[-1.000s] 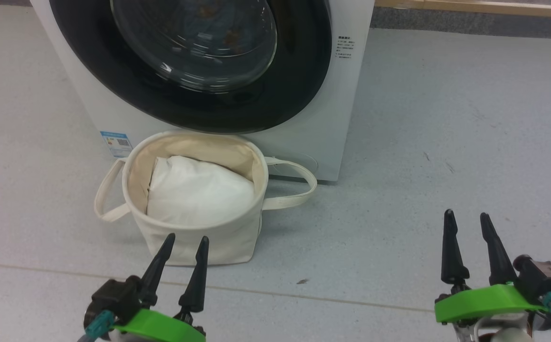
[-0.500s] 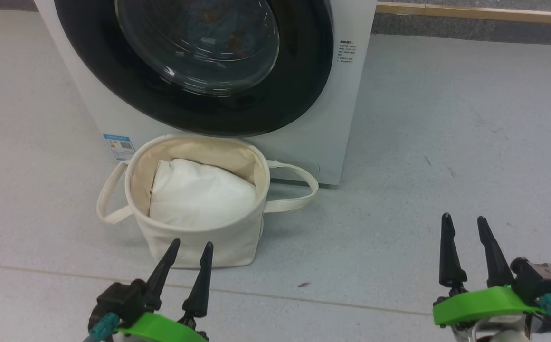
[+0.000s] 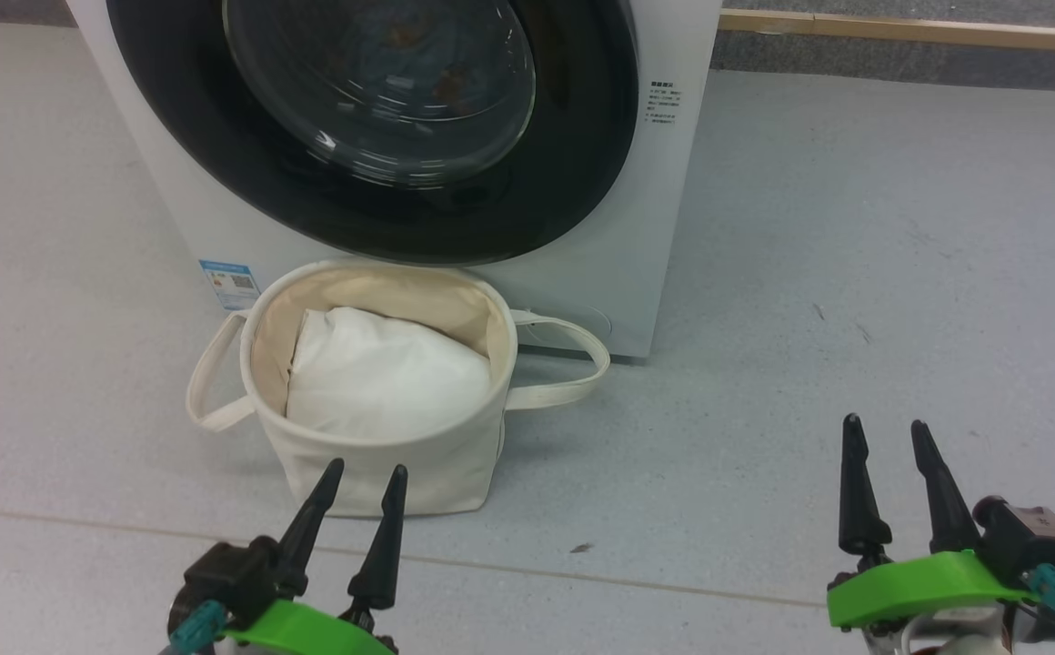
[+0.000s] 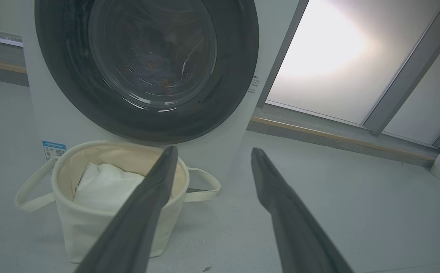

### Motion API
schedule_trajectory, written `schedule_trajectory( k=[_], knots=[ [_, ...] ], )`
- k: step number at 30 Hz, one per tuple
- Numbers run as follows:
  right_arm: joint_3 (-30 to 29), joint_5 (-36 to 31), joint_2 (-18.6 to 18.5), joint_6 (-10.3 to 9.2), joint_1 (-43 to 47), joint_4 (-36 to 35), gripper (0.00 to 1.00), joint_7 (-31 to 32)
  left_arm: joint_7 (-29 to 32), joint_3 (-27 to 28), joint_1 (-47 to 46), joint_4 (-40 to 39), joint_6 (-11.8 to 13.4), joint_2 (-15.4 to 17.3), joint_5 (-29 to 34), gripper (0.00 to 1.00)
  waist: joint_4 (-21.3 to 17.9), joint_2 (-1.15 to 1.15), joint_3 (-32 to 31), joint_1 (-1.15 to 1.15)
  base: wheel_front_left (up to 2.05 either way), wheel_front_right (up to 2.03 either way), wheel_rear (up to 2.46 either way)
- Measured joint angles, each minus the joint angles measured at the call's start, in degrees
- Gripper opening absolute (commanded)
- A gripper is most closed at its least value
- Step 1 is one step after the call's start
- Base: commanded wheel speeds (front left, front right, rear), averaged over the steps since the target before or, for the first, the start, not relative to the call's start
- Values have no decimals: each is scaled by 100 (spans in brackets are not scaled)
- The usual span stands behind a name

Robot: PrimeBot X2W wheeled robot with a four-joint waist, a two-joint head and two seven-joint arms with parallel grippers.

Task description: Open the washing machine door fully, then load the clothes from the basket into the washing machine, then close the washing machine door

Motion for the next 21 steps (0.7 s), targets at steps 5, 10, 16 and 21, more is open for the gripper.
schedule_trajectory(
  k=[5,10,16,21],
  knots=[
    [20,1,0,0,0,31,100,0,0,14,0,1,-23,0,42,100,2,0,4,0,0,0,0],
    [46,1,5,0,105,377,0,3,13,-13,137,325,-21,-16,41,0,7,0,5,0,0,0,0],
    [52,288,8,0,268,508,0,60,87,-1,350,448,-21,-16,-234,0,-4,0,-3,9,0,0,0],
    [43,601,8,0,268,508,0,134,178,53,345,430,-21,-16,-550,0,-14,0,-2,4,0,0,0]
  ],
)
